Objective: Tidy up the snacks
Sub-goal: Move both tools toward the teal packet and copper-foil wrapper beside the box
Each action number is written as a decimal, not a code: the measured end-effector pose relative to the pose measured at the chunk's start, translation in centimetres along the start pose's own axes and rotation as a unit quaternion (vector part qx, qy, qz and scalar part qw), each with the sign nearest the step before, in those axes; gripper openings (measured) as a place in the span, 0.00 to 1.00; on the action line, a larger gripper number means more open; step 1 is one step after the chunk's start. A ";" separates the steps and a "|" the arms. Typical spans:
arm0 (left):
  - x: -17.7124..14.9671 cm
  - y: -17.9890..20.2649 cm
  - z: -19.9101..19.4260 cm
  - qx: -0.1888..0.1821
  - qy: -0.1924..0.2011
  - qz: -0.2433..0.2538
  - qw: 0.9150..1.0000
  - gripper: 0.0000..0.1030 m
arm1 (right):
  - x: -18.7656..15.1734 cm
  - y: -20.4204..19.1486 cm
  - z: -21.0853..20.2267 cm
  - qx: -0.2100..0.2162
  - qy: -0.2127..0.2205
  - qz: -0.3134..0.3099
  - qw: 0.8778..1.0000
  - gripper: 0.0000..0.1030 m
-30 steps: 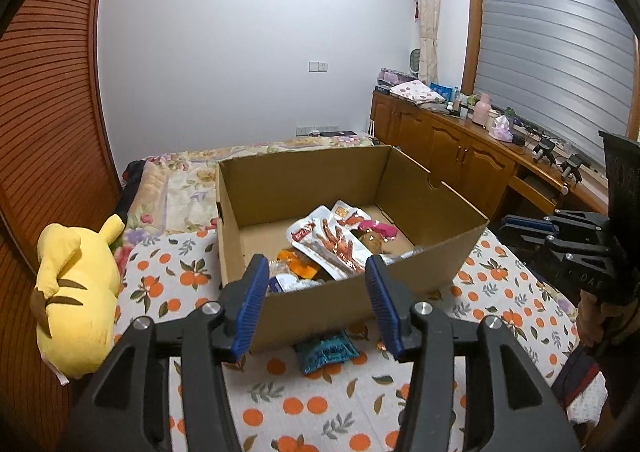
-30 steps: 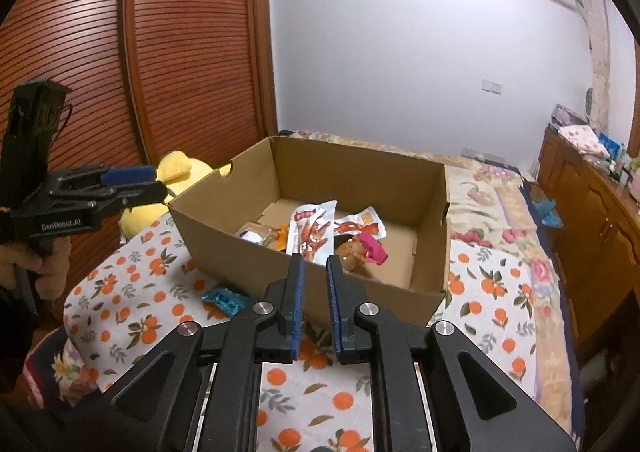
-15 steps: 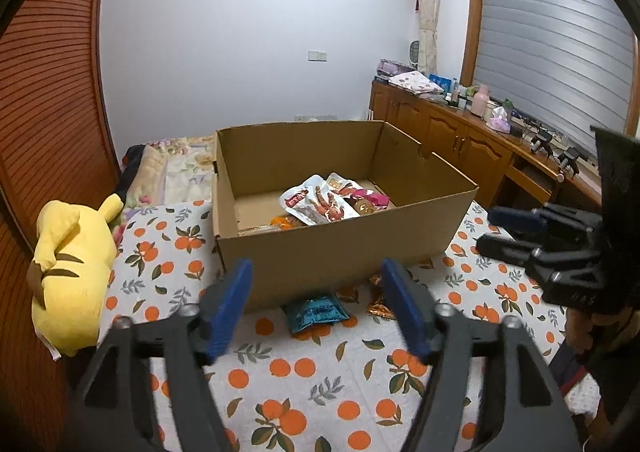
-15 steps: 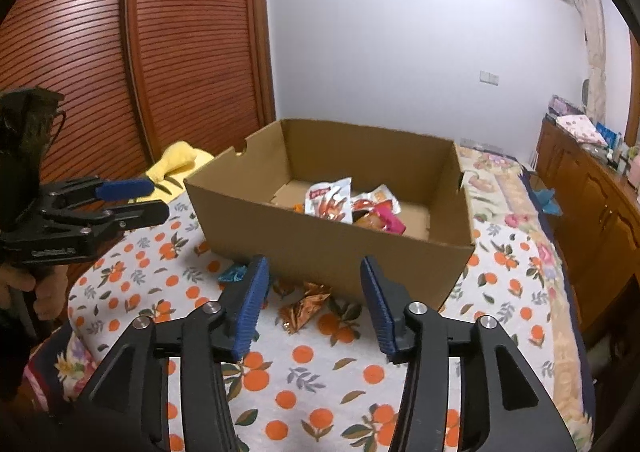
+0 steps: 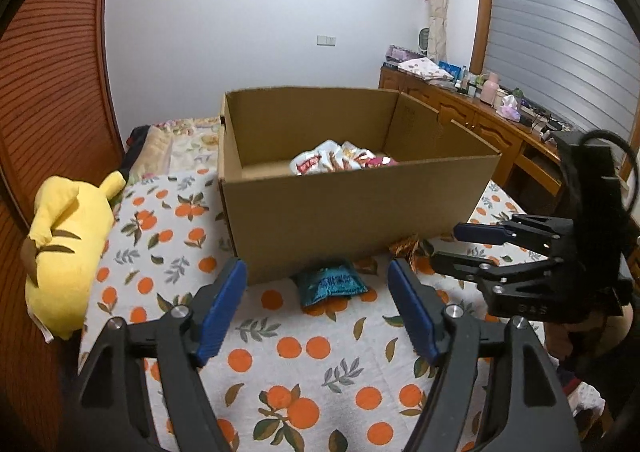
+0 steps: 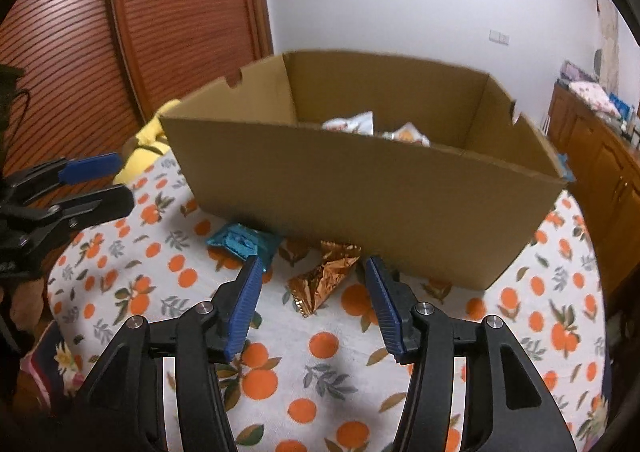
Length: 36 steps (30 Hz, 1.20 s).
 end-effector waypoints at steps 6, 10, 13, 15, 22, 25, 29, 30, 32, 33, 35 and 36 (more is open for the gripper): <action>-0.9 -0.5 1.0 -0.001 -0.011 -0.007 1.000 0.71 | -0.5 0.3 2.7 0.006 -0.031 0.016 0.999 0.52; -1.2 -0.7 1.4 0.000 -0.014 -0.009 1.000 0.71 | -0.9 0.7 4.1 0.001 -0.049 0.026 0.998 0.48; -1.4 -0.9 1.7 -0.001 -0.017 -0.010 1.000 0.71 | -1.2 0.8 4.7 0.003 -0.057 0.031 0.998 0.44; -1.5 -1.0 2.0 -0.002 -0.019 -0.013 1.000 0.71 | -1.2 1.1 5.1 -0.002 -0.060 0.037 0.998 0.44; -2.1 -1.0 3.0 -0.003 -0.027 -0.016 1.000 0.71 | -1.2 1.6 5.6 -0.009 -0.065 0.046 0.997 0.34; -2.4 -0.8 3.7 -0.003 -0.034 -0.016 0.999 0.71 | -1.4 1.6 5.5 -0.004 -0.065 0.044 0.997 0.29; -2.3 -0.3 4.7 -0.002 -0.039 -0.011 0.999 0.71 | -1.9 1.7 4.6 -0.001 -0.061 0.040 0.997 0.28; -2.2 -0.1 5.0 -0.002 -0.041 -0.009 0.999 0.71 | -2.1 1.7 4.4 -0.001 -0.060 0.040 0.997 0.27; -2.1 0.4 5.7 -0.004 -0.046 -0.006 0.999 0.71 | -2.4 1.8 3.8 0.002 -0.056 0.041 0.998 0.27; -2.1 0.5 6.0 -0.004 -0.049 -0.005 0.999 0.71 | -2.5 1.8 3.5 0.004 -0.053 0.041 0.998 0.27; -2.0 0.8 6.9 -0.005 -0.057 -0.006 0.998 0.71 | -2.8 1.8 2.6 0.008 -0.045 0.044 0.998 0.27; -2.0 0.9 7.5 -0.006 -0.062 -0.008 0.998 0.71 | -2.9 1.8 2.3 0.010 -0.042 0.044 0.998 0.27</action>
Point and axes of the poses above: each gripper's, at about its wrist camera, not at the fingertips, and z roughly the way its jaws point, y to its right, x to its top, the point moved 8 cm from there along z, roughly the way its jaws point, and after that the axes turned 4 degrees about -z, right-handed, at the moved point
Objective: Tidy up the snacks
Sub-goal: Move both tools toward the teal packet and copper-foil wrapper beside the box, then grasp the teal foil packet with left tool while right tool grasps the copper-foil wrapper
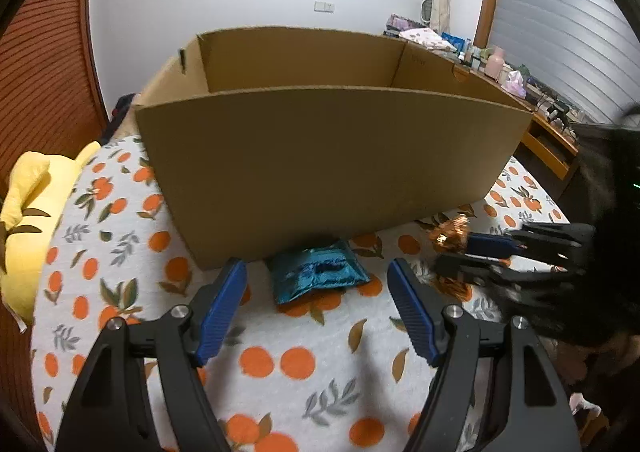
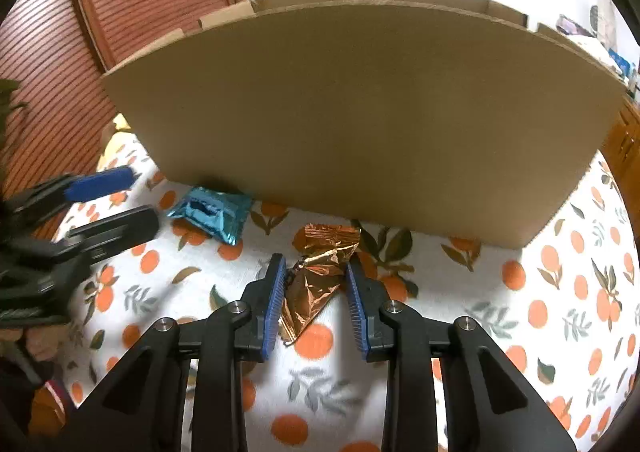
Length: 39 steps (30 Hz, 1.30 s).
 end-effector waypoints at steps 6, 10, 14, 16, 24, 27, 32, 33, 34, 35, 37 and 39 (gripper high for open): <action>0.0 -0.1 2.2 0.005 -0.025 -0.014 1.000 0.71 | -0.9 -0.3 -2.1 0.006 0.017 -0.013 1.000 0.27; -0.1 0.3 3.2 0.007 -0.036 -0.015 0.999 0.71 | -1.1 -0.6 -3.0 0.005 0.028 -0.022 0.999 0.27; -0.2 0.6 4.2 0.009 -0.052 -0.015 0.999 0.67 | -1.4 -0.8 -3.5 0.009 0.033 -0.023 0.999 0.28; -0.2 1.0 4.5 0.012 -0.052 -0.011 0.999 0.66 | -1.5 -0.9 -3.6 0.009 0.035 -0.022 0.999 0.28; -0.4 1.1 4.5 0.020 -0.043 -0.004 0.999 0.52 | -2.1 -0.7 -4.0 0.018 0.038 -0.009 0.999 0.28; -0.7 1.1 4.3 0.023 -0.041 0.005 0.999 0.37 | -2.3 -0.6 -3.7 0.016 0.035 -0.007 0.999 0.28; -1.9 2.1 3.3 0.008 -0.043 0.019 0.999 0.33 | -2.8 -0.3 -3.7 0.016 0.033 -0.001 0.999 0.28; -2.1 2.1 3.1 0.006 -0.043 0.019 0.999 0.33 | -2.9 -0.2 -3.7 0.016 0.032 0.000 0.999 0.28; -2.3 2.3 2.9 0.003 -0.043 0.020 0.999 0.32 | -3.1 -0.2 -3.7 0.017 0.032 0.002 0.999 0.28; -2.6 2.4 2.6 0.001 -0.042 0.021 0.999 0.31 | -3.2 -0.2 -3.7 0.017 0.032 0.004 0.999 0.28; -3.0 2.5 2.0 -0.003 -0.039 0.022 0.999 0.30 | -3.5 -0.2 -3.8 0.018 0.032 0.006 0.999 0.28; -3.3 2.7 1.5 -0.007 -0.035 0.020 0.999 0.27 | -3.5 -0.2 -3.9 0.017 0.033 0.008 0.999 0.28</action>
Point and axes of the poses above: each gripper's, at about its wrist camera, not at the fingertips, and z roughly the way its jaws point, y to its right, x to its top, the point moved 8 cm from there along z, roughly the way its jaws point, and after that the axes turned 4 degrees about -z, right-handed, at the moved point
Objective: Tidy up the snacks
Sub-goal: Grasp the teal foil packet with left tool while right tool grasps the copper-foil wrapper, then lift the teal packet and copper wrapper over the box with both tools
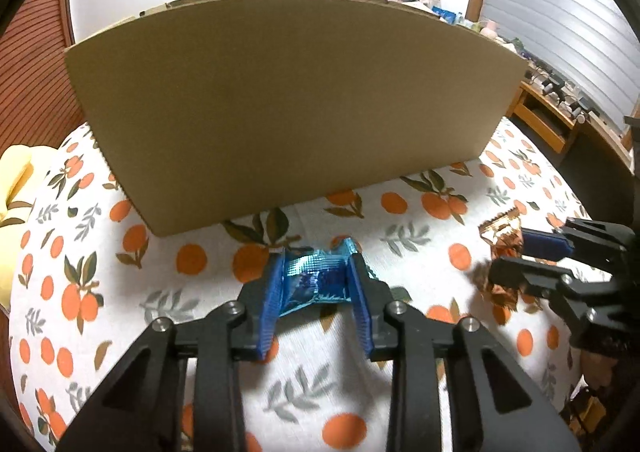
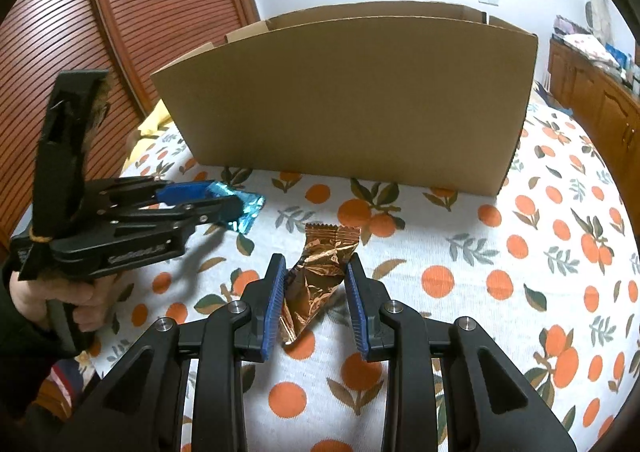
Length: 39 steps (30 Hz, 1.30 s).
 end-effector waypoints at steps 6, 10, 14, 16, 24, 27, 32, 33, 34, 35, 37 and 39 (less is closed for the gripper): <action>-0.2 -0.5 -1.7 -0.012 0.021 -0.021 0.999 0.22 | 0.1 0.2 0.1 -0.001 -0.001 0.001 1.000 0.28; -0.5 0.0 -2.4 -0.010 0.032 -0.017 0.999 0.21 | 0.0 0.4 0.2 -0.002 -0.003 0.003 1.000 0.28; -0.2 0.0 -3.5 -0.015 0.039 -0.015 0.999 0.21 | 0.1 0.4 0.0 -0.001 0.001 0.005 1.000 0.28; 0.2 0.4 -3.9 -0.016 0.045 -0.012 0.999 0.21 | 0.3 0.5 -0.2 -0.002 0.005 0.004 1.000 0.28; 1.6 1.2 -6.4 -0.025 0.070 -0.005 0.997 0.21 | 1.2 0.8 -1.7 -0.005 0.026 0.004 1.000 0.28; 2.2 1.6 -7.5 -0.028 0.082 0.000 0.996 0.22 | 1.7 0.8 -2.7 -0.007 0.037 0.003 0.999 0.28; 3.0 1.8 -9.0 -0.032 0.096 0.003 0.995 0.22 | 2.4 0.6 -3.9 -0.011 0.051 -0.007 0.999 0.28; 3.2 1.8 -9.3 -0.032 0.099 0.003 0.995 0.22 | 2.5 0.6 -4.1 -0.012 0.053 -0.009 0.999 0.28; 3.3 1.8 -9.5 -0.032 0.102 0.003 0.994 0.22 | 2.6 0.6 -4.3 -0.014 0.054 -0.011 0.998 0.28; 3.5 1.8 -9.8 -0.033 0.105 0.003 0.994 0.22 | 2.7 0.6 -4.5 -0.015 0.057 -0.012 0.998 0.28; 3.8 1.8 -10.2 -0.032 0.110 0.004 0.993 0.22 | 2.9 0.6 -4.9 -0.016 0.060 -0.014 0.998 0.28; 4.1 1.7 -10.6 -0.032 0.114 0.006 0.993 0.22 | 3.2 0.6 -5.3 -0.018 0.065 -0.016 0.998 0.28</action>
Point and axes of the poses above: each gripper's, at about its wrist camera, not at the fingertips, and z roughly the way its jaws point, y to its right, x to its top, the point moved 8 cm from there along z, roughly the way its jaws point, and after that the axes turned 4 degrees about -z, right-handed, at the moved point
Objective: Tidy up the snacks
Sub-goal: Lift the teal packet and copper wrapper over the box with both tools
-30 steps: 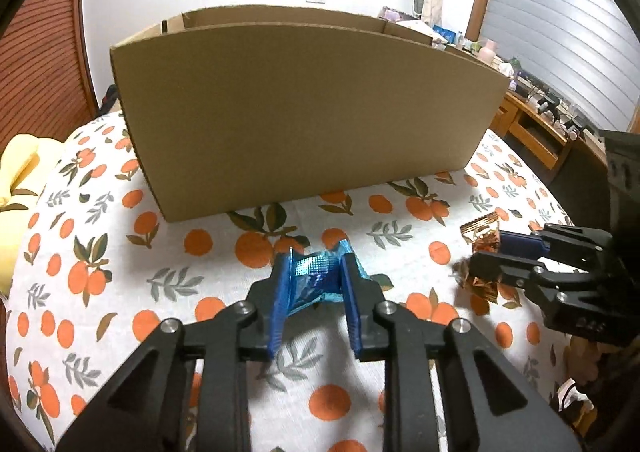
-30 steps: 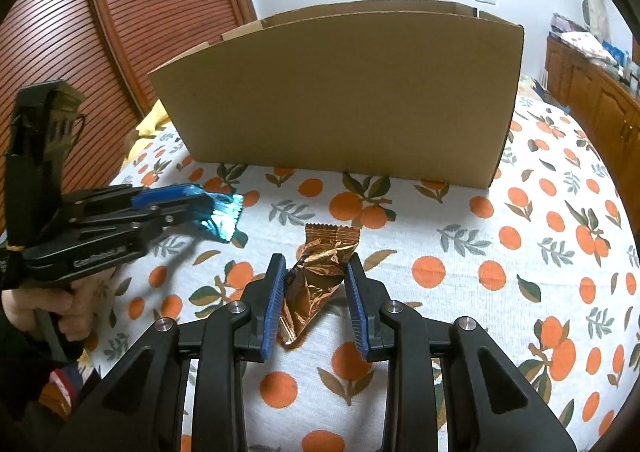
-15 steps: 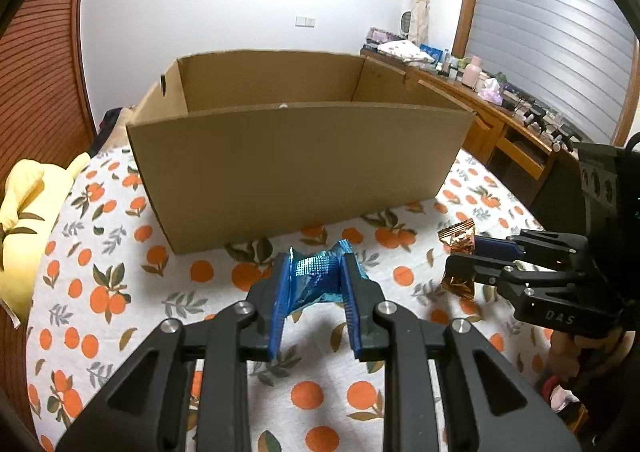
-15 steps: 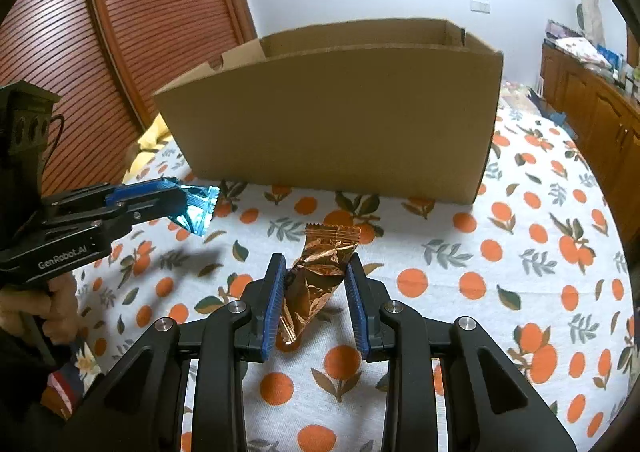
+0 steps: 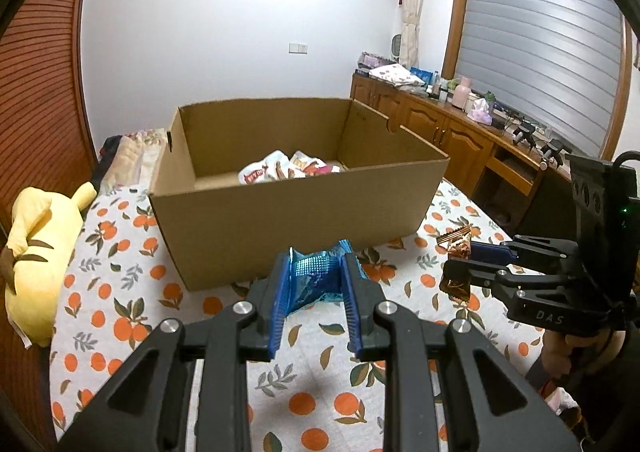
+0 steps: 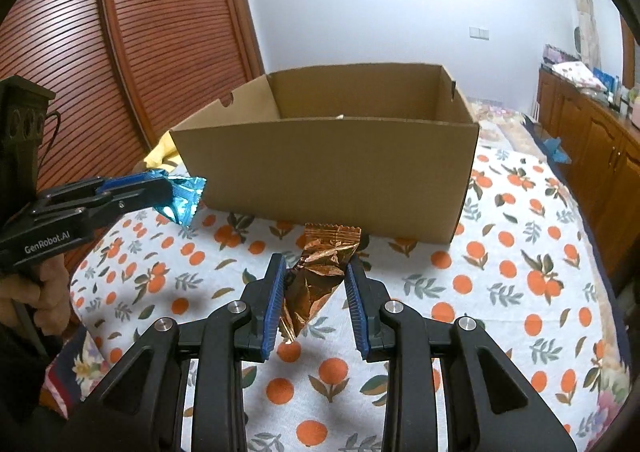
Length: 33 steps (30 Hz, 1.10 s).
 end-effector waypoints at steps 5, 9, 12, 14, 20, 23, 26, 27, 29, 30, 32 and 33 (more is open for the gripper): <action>1.3 0.0 -0.7 0.000 0.012 0.007 1.000 0.22 | 1.3 0.1 -0.7 0.000 0.011 -0.007 1.000 0.28; 2.7 -0.2 -0.8 0.000 0.020 0.010 1.000 0.22 | 2.8 0.1 -1.1 0.002 0.023 -0.014 1.000 0.28; 4.0 -0.7 -0.6 0.004 0.026 0.011 1.000 0.22 | 4.1 0.3 -1.2 0.004 0.032 -0.019 0.999 0.28; 4.7 -1.0 -0.4 0.007 0.030 0.011 0.999 0.22 | 5.1 0.4 -1.2 0.005 0.037 -0.025 0.999 0.28; 6.9 -2.4 0.9 0.017 0.031 0.009 0.999 0.22 | 7.7 1.2 -0.4 0.005 0.044 -0.043 0.998 0.28; 7.6 -3.2 1.8 0.024 0.028 0.011 0.999 0.22 | 8.8 1.5 0.2 0.008 0.043 -0.050 0.998 0.28; 8.3 -4.1 2.8 0.029 0.024 0.010 0.999 0.22 | 9.7 1.9 1.0 0.009 0.044 -0.056 0.997 0.28; 8.6 -4.4 3.2 0.030 0.022 0.009 0.999 0.22 | 10.0 2.1 1.2 0.010 0.044 -0.057 0.997 0.28; 9.0 -5.0 3.9 0.033 0.020 0.006 0.999 0.22 | 10.6 2.5 1.9 0.011 0.044 -0.059 0.997 0.28; 9.2 -5.2 4.3 0.033 0.019 0.004 0.999 0.23 | 10.9 2.7 2.4 0.012 0.044 -0.059 0.997 0.28; 9.5 -5.7 5.2 0.033 0.016 -0.001 0.999 0.23 | 11.4 3.0 3.1 0.013 0.043 -0.058 0.997 0.28; 9.7 -6.0 5.6 0.034 0.014 -0.001 0.999 0.23 | 11.6 3.1 3.4 0.014 0.042 -0.058 0.997 0.28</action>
Point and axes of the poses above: each gripper's, at about its wrist camera, not at the fingertips, and z roughly the way its jaws point, y to its right, x to its top, the point moved 8 cm from there along z, roughly the way its jaws point, and after that the axes turned 4 degrees about -z, right-handed, at the moved point
